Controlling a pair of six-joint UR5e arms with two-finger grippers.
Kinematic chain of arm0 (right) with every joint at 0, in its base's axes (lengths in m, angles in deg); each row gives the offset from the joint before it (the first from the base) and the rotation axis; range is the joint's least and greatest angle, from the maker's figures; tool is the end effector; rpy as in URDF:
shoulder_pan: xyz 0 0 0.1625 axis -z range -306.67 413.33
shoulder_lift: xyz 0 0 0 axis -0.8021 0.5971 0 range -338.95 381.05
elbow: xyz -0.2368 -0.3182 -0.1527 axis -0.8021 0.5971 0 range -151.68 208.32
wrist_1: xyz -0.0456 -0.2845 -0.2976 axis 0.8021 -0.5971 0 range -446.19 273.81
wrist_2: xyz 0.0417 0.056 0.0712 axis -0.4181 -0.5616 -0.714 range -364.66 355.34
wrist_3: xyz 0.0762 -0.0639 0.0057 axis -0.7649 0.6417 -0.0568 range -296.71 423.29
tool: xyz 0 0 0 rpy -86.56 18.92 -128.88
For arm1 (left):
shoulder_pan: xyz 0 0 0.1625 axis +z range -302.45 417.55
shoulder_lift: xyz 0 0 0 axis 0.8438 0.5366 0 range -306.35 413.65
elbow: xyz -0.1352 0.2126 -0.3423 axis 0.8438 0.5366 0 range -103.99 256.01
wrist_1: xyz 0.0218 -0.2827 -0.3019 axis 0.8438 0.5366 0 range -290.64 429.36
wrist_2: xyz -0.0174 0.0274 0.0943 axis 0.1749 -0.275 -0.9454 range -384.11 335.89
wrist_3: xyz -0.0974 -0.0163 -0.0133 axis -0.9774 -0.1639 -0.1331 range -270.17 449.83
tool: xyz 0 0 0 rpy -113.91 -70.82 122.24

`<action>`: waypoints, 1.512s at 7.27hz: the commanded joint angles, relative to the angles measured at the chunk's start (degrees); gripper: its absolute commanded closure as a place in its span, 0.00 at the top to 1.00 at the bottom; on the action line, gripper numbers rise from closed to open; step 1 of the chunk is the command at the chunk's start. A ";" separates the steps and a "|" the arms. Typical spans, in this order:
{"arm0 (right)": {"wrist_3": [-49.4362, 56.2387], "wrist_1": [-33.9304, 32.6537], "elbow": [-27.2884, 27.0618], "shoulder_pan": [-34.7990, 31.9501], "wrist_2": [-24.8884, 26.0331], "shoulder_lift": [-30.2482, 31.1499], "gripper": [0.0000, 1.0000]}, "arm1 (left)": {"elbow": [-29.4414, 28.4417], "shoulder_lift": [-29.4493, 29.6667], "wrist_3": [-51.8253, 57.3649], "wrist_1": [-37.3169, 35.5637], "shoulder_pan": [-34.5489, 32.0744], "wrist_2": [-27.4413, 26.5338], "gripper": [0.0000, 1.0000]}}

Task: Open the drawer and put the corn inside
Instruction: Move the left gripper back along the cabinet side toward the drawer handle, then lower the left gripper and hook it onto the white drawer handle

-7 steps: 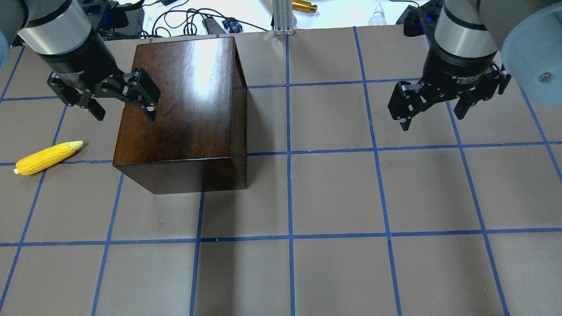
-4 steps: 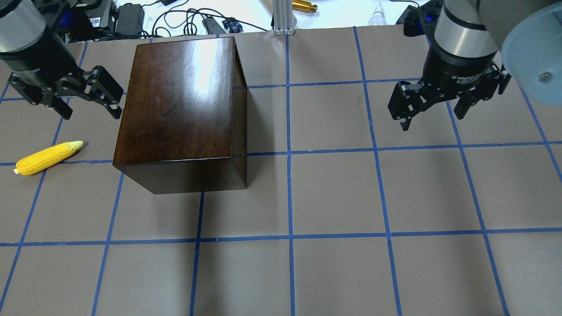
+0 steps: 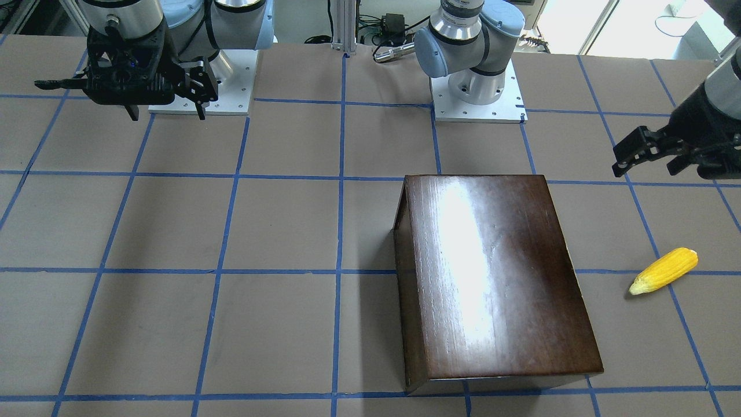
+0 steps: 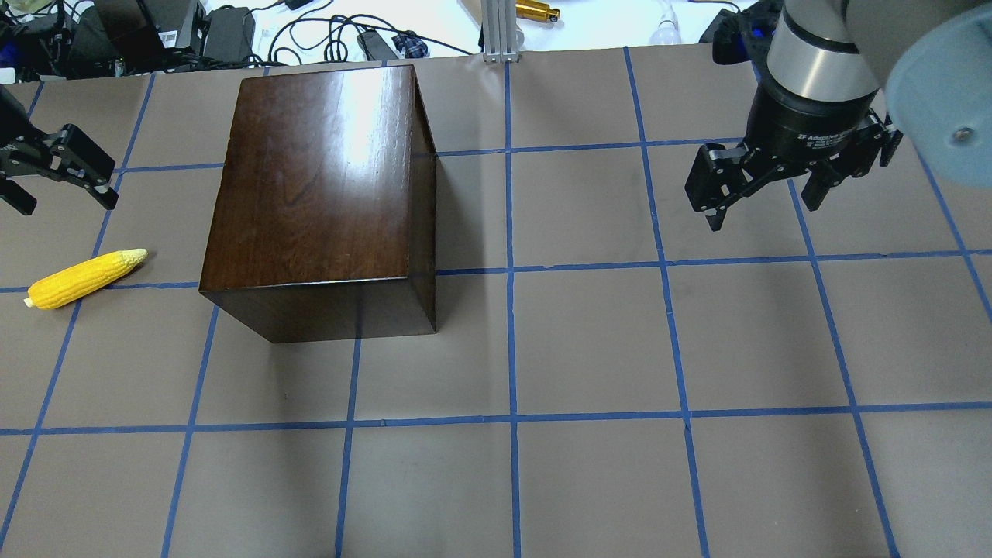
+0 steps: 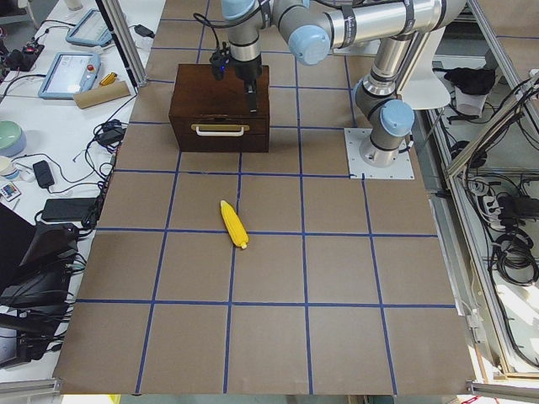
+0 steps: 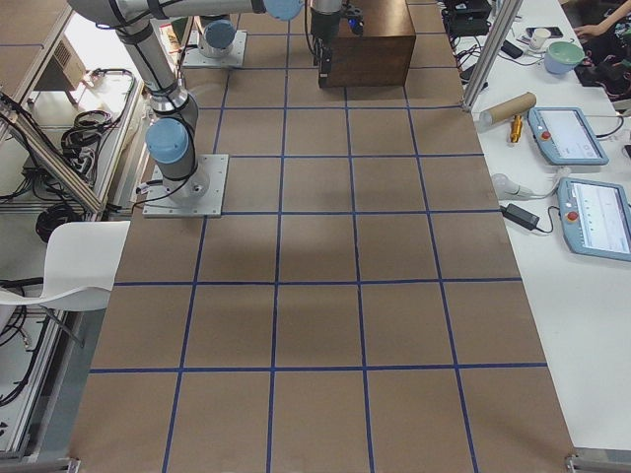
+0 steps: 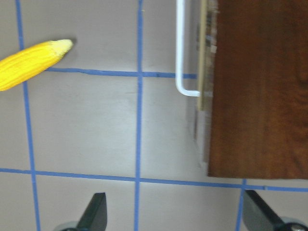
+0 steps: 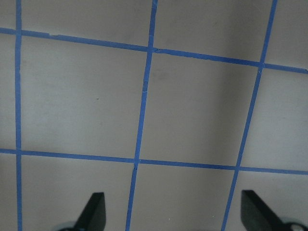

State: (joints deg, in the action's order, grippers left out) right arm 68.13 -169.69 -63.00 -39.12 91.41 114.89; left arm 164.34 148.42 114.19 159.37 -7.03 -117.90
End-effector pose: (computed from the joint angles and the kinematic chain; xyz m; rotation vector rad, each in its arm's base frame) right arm 0.1423 -0.4504 0.4981 0.1986 -3.0288 -0.1089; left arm 0.1092 -0.5250 0.4601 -0.0259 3.1020 0.1195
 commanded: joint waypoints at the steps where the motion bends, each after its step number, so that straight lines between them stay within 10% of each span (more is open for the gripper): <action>1: 0.00 0.00 0.00 0.00 0.00 0.03 1.00 | 0.35 5.41 9.26 -7.89 2.26 -0.08 1.00; 11: 0.00 0.00 0.00 0.00 0.00 -0.06 1.00 | 3.95 14.04 4.21 -7.04 7.10 25.67 1.00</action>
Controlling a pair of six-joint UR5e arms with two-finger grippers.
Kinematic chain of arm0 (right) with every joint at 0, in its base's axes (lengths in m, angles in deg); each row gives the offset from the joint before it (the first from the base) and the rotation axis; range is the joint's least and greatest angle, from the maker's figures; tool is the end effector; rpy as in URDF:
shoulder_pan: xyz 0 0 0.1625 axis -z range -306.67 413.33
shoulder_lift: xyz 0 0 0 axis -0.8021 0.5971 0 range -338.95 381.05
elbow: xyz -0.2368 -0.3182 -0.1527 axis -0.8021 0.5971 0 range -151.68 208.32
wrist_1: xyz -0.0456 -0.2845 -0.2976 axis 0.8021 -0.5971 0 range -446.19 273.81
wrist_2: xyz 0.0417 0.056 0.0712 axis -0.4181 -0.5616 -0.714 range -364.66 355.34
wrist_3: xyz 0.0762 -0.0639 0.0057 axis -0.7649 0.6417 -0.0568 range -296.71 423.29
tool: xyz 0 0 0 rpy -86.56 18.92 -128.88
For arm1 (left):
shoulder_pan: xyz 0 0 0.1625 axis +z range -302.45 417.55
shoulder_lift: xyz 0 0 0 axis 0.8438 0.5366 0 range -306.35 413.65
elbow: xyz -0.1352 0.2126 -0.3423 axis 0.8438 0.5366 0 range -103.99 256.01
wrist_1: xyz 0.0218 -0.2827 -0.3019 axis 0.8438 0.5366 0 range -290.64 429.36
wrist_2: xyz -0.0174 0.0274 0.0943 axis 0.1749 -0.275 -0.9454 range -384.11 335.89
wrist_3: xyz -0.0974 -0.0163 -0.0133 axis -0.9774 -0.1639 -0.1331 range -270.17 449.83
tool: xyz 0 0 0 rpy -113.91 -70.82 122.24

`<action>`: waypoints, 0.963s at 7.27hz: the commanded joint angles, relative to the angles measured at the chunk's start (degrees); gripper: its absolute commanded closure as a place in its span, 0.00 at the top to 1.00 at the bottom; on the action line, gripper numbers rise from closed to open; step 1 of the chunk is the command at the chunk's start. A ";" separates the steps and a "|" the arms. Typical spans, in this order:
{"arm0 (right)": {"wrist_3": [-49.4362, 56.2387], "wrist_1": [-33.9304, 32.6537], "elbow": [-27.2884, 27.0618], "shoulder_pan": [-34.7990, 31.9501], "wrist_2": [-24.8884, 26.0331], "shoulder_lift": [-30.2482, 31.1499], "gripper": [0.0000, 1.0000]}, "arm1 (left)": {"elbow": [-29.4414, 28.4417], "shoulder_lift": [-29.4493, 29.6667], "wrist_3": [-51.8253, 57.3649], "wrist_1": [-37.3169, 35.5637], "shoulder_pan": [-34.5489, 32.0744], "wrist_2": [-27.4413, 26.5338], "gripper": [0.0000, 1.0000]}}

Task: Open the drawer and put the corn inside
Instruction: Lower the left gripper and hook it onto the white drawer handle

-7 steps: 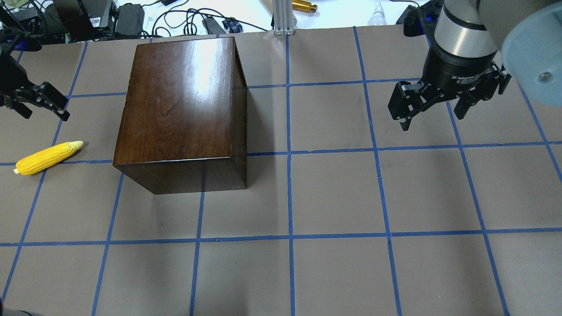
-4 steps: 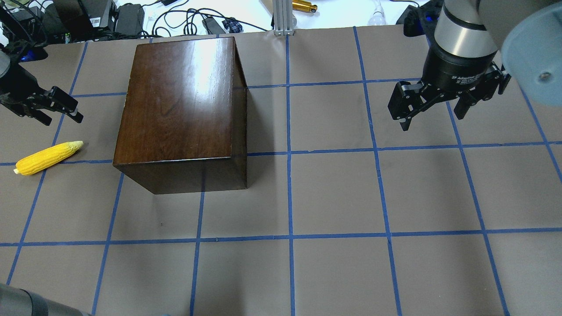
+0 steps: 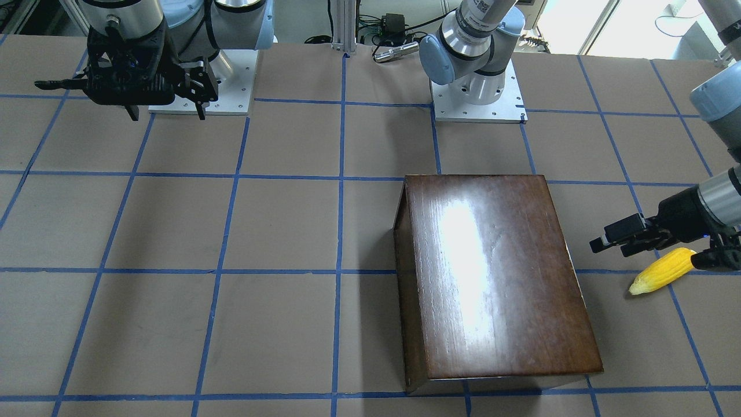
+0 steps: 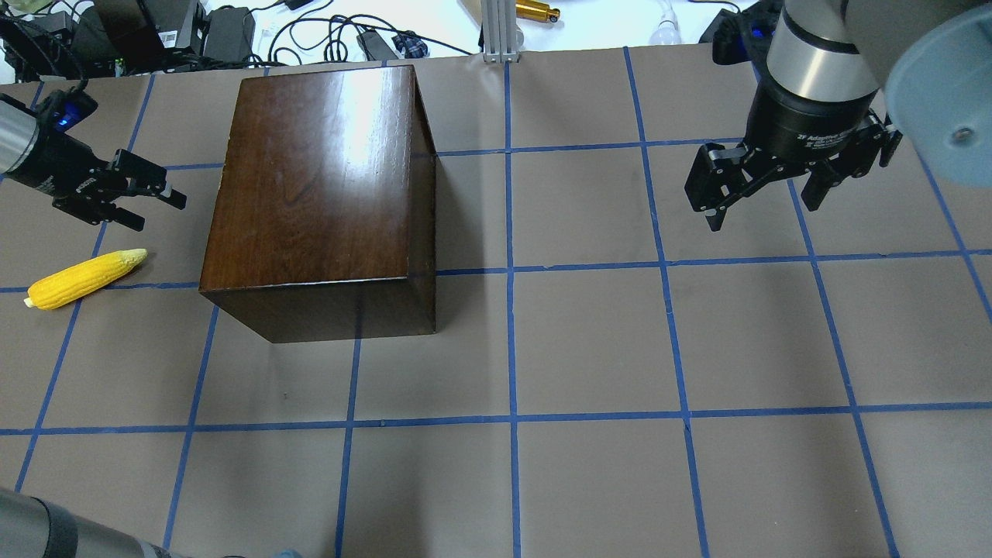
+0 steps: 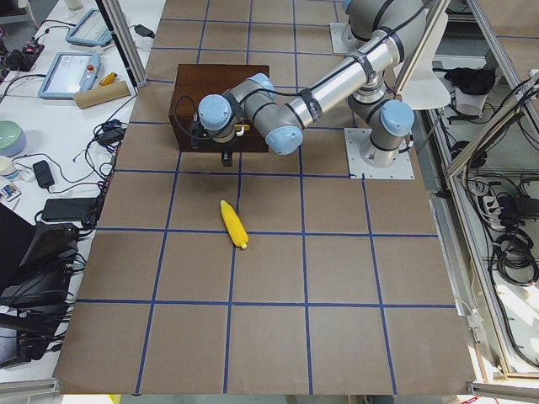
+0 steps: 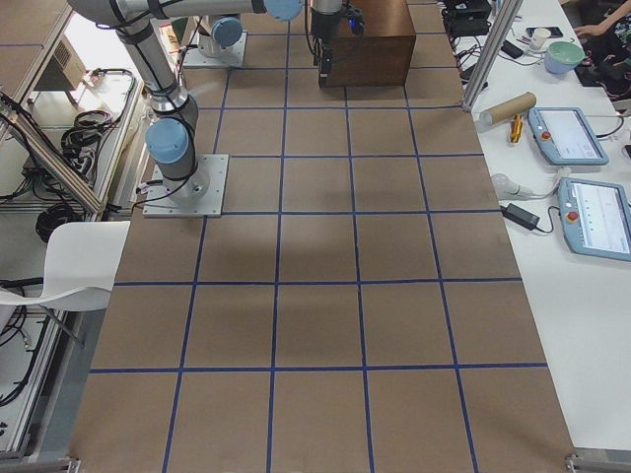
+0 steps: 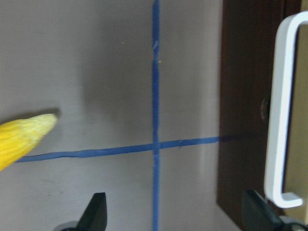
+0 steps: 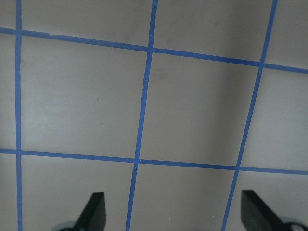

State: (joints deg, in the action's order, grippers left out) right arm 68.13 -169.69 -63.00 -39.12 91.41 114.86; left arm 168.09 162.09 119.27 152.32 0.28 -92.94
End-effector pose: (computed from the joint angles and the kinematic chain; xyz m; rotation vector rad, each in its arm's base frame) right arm 0.1423 -0.4505 0.4979 0.1986 -3.0287 -0.1097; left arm 0.1696 -0.5769 0.3146 0.1374 -2.7031 -0.0127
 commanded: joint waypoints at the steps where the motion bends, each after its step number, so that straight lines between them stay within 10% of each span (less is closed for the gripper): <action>1: 0.00 0.00 0.00 0.00 0.00 0.05 1.00 | 0.21 0.81 -1.22 -0.51 -1.69 0.62 1.00; 7: 0.00 0.00 0.00 0.00 0.00 0.05 1.00 | 0.12 3.62 -1.05 -1.39 -3.11 0.53 1.00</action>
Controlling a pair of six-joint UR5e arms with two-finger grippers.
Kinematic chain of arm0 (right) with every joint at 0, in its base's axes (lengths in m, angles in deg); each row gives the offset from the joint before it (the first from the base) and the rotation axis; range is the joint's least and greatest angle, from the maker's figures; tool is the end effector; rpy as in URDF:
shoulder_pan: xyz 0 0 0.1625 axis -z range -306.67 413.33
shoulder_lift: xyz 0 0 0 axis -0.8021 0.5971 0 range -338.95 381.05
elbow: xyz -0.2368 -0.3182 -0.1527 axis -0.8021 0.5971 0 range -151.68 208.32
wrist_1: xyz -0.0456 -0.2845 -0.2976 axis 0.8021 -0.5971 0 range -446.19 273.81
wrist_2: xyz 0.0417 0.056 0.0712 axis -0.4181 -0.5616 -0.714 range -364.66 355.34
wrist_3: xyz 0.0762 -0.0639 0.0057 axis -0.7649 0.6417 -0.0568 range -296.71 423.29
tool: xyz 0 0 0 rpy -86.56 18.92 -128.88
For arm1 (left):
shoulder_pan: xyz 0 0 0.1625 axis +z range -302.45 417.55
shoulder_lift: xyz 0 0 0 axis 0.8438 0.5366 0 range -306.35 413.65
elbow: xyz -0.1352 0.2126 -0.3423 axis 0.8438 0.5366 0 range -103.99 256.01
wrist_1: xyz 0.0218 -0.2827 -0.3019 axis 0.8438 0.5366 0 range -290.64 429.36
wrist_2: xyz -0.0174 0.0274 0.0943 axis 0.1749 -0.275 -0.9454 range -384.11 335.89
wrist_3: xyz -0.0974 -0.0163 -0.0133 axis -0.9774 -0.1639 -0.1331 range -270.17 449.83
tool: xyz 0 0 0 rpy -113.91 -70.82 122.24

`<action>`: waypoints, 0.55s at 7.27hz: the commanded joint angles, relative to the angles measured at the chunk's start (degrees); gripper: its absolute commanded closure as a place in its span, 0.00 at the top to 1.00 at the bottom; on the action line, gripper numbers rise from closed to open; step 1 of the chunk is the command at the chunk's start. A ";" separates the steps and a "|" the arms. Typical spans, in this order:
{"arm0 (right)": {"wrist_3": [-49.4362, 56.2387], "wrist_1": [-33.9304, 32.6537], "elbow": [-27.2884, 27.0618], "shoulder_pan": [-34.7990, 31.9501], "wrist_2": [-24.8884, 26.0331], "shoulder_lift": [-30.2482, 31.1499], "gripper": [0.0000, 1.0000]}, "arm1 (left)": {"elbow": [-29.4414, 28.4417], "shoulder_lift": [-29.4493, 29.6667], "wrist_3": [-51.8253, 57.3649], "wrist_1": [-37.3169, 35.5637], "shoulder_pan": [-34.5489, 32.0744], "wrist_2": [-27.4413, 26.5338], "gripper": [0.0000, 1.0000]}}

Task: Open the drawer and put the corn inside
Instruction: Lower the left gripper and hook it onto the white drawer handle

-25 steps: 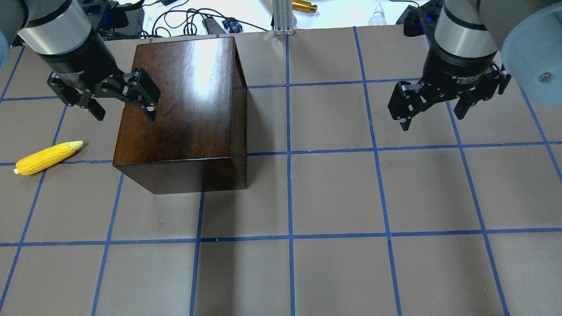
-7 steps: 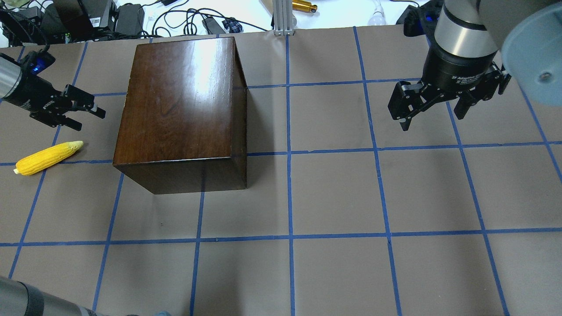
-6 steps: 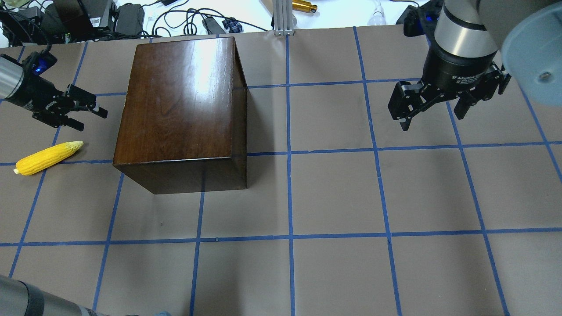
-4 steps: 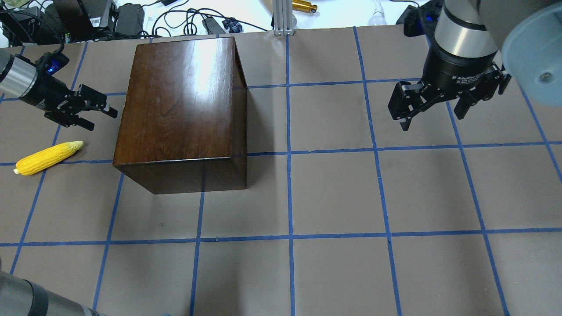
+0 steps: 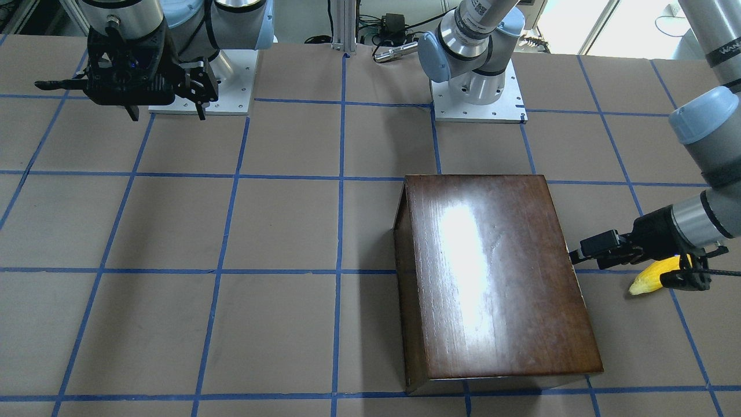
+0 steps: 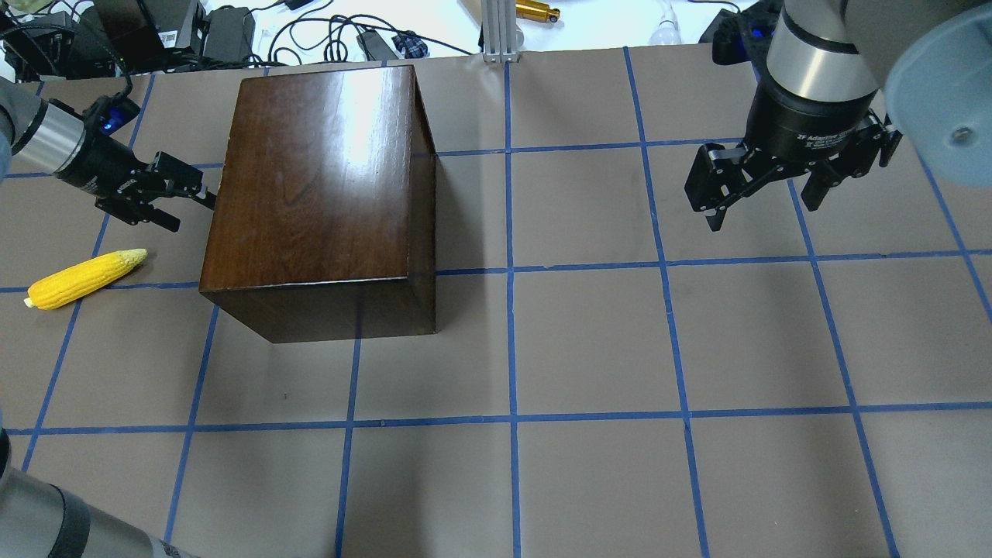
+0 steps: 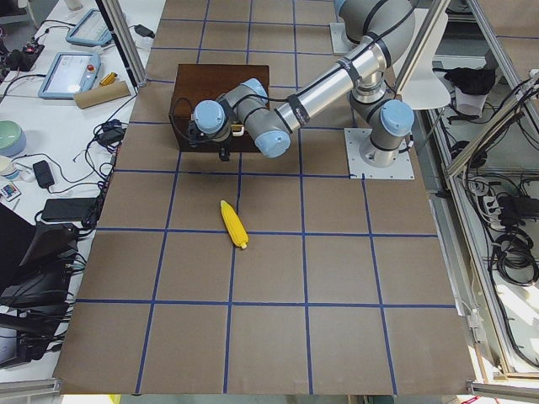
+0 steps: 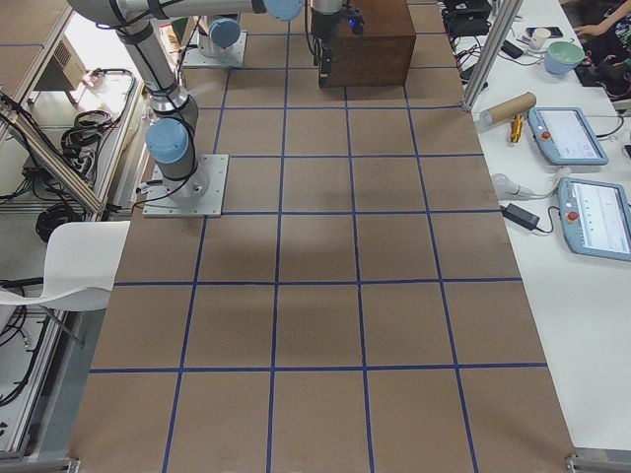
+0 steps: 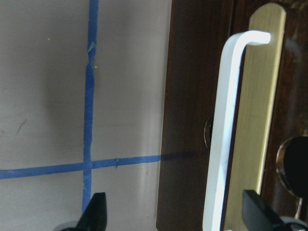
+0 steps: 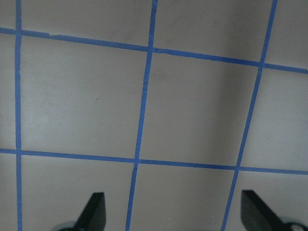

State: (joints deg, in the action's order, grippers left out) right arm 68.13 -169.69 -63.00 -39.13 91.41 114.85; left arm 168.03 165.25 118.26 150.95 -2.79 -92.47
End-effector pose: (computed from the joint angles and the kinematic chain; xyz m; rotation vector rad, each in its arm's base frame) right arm 0.1423 -0.4506 0.4978 0.1989 -3.0287 -0.1099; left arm 0.1431 -0.5948 0.2850 0.0973 -2.6836 -0.0642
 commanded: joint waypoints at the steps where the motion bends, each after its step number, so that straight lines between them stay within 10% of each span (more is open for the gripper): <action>1: 0.00 0.00 0.00 0.00 0.00 0.07 1.00 | 0.18 0.89 0.04 -0.20 -0.05 0.07 1.00; 4: 0.00 0.00 0.00 0.00 0.00 0.07 1.00 | 0.18 1.95 0.13 -1.17 -0.14 -0.02 1.00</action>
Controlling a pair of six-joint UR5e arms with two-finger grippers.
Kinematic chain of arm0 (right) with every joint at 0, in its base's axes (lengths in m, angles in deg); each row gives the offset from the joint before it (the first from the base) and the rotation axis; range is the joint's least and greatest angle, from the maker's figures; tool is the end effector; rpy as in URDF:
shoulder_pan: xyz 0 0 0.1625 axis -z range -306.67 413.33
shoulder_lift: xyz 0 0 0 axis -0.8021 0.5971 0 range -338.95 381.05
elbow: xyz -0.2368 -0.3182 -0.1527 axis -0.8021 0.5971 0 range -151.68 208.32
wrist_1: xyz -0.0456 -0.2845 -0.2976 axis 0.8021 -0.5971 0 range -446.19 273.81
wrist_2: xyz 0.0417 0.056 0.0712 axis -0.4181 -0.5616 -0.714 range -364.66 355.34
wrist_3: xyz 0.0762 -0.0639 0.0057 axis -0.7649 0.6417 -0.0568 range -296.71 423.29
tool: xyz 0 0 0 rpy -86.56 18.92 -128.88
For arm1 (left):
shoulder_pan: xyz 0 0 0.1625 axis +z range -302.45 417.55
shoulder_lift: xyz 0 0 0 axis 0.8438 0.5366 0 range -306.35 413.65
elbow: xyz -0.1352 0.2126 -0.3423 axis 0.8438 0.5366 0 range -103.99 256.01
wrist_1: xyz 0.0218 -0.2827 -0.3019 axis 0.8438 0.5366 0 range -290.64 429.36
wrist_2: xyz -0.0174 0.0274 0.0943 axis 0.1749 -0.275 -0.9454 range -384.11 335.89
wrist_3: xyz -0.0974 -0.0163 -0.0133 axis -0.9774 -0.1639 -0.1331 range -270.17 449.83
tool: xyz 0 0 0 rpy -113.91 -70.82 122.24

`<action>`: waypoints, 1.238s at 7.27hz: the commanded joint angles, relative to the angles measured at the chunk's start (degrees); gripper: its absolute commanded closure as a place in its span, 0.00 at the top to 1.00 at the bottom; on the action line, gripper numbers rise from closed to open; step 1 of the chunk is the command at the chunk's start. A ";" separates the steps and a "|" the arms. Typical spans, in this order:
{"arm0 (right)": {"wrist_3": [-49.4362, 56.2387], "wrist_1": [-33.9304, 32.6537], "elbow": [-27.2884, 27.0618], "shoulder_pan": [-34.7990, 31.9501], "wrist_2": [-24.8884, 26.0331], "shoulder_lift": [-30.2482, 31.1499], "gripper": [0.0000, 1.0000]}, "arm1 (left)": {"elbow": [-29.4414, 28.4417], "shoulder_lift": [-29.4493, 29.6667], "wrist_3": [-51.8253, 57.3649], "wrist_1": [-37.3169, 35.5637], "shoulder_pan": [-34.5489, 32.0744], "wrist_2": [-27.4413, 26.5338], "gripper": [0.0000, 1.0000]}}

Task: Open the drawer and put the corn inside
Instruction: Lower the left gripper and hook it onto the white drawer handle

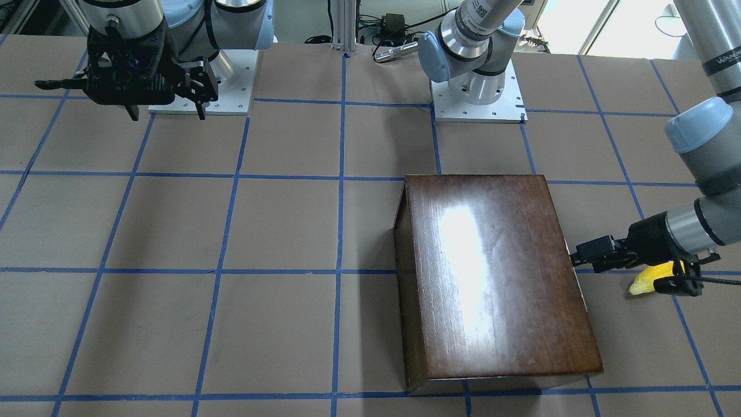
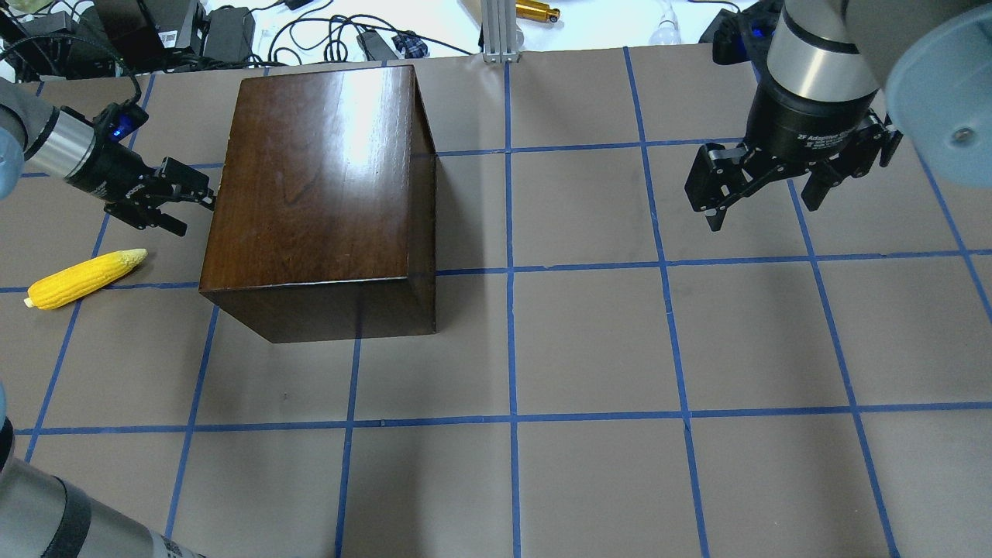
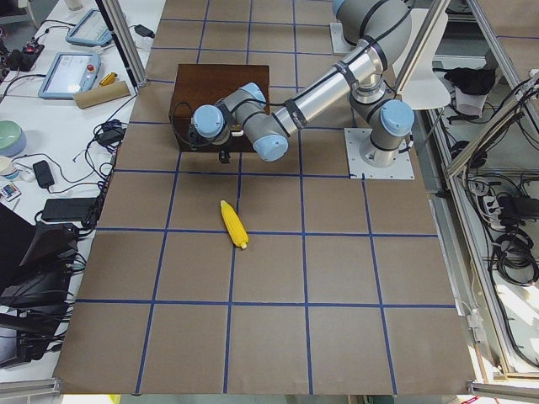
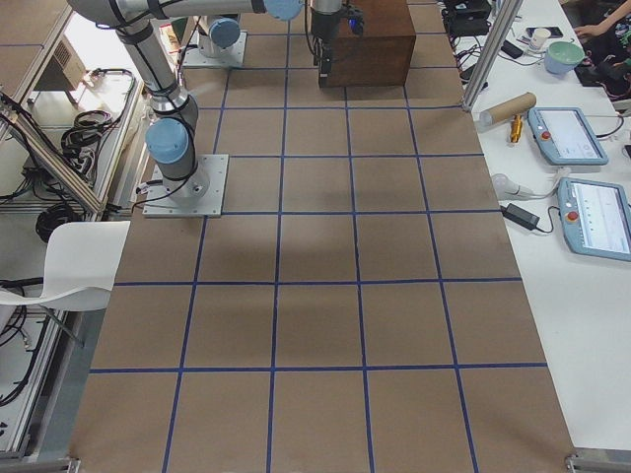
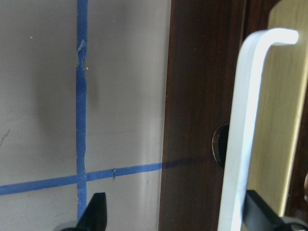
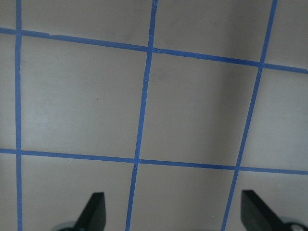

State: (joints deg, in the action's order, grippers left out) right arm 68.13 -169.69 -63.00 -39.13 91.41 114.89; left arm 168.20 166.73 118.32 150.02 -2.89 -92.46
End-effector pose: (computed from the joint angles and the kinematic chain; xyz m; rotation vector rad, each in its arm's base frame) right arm 0.1423 -0.4503 0.4981 0.1988 -3.0287 -0.1089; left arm 0.1440 -0.5986 0.2696 0.0966 -2.6773 -0.0791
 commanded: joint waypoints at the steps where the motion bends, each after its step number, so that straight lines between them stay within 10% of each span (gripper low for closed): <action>1: 0.00 0.00 0.00 0.00 0.00 -0.06 1.00 | 0.00 0.56 -0.02 -0.32 -0.73 -0.12 1.00; 9: 0.00 0.00 0.00 0.00 0.00 -0.06 1.00 | -0.61 1.45 2.35 -1.64 0.14 -2.40 1.00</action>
State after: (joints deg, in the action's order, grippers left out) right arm 68.13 -169.69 -63.00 -39.13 91.41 114.90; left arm 167.66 168.17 120.26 148.41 -3.25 -94.28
